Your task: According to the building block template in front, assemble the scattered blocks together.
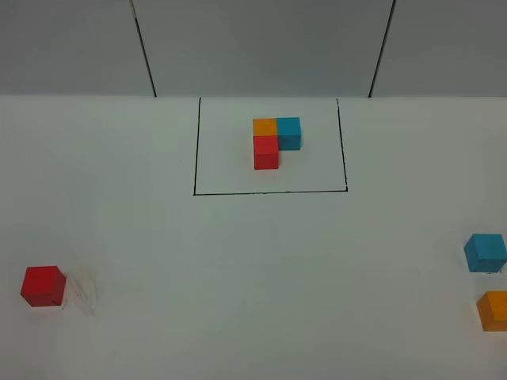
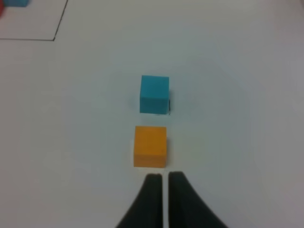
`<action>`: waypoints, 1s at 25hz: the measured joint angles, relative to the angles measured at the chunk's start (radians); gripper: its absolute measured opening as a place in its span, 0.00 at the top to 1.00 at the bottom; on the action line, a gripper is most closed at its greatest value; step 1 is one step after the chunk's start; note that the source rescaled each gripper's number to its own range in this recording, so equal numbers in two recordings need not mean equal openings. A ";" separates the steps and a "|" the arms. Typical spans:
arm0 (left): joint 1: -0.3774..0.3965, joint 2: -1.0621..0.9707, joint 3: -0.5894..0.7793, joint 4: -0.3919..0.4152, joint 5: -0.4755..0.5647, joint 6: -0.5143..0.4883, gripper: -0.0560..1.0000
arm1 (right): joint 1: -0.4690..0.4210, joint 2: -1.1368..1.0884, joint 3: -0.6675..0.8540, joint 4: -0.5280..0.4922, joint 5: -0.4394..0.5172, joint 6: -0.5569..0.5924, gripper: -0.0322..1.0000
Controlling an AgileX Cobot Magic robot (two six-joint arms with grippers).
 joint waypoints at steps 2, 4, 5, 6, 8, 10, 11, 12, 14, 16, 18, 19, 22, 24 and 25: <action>0.000 0.000 0.000 0.004 0.000 0.000 0.13 | 0.000 0.000 0.000 0.000 0.000 0.000 0.97; 0.000 0.000 0.000 0.003 0.000 -0.011 0.04 | 0.000 0.000 0.000 0.000 0.000 0.000 0.97; 0.000 0.000 0.000 0.003 0.000 -0.022 0.02 | 0.000 0.000 0.000 0.000 0.000 0.000 0.97; 0.000 0.000 0.000 0.003 0.000 -0.033 0.00 | 0.000 0.000 0.000 0.000 0.000 0.000 0.97; 0.000 0.000 0.000 0.003 0.000 -0.041 0.00 | 0.000 0.000 0.000 0.000 0.000 0.001 0.97; 0.000 0.000 -0.001 0.003 0.000 -0.046 0.01 | 0.000 0.000 0.000 0.000 0.000 0.001 0.97; 0.000 0.002 -0.007 0.003 0.000 -0.046 0.03 | 0.000 0.000 0.000 0.000 0.000 0.001 0.97; 0.000 0.011 -0.016 0.003 0.000 -0.045 0.04 | 0.000 0.000 0.000 0.000 0.000 0.001 0.97; 0.000 0.039 -0.055 0.003 0.000 -0.032 0.06 | 0.000 0.000 0.000 0.000 0.000 0.001 0.97; 0.000 0.078 -0.105 0.003 -0.001 -0.020 0.06 | 0.000 0.000 0.000 0.000 0.000 0.001 0.97; 0.000 0.132 -0.167 0.003 -0.005 -0.010 0.07 | 0.000 0.000 0.000 0.000 0.000 0.001 0.97; 0.000 0.167 -0.193 0.003 -0.005 -0.008 0.07 | 0.000 0.000 0.000 0.000 0.000 0.001 0.97; 0.000 0.281 -0.274 0.003 -0.007 -0.005 0.07 | 0.000 0.000 0.000 0.000 0.000 0.001 0.97; 0.000 0.367 -0.313 0.003 -0.006 -0.005 0.07 | 0.000 0.000 0.000 0.000 0.000 0.001 0.97; 0.000 0.404 -0.330 0.003 -0.006 -0.005 0.07 | 0.000 0.000 0.000 0.000 0.000 0.001 0.97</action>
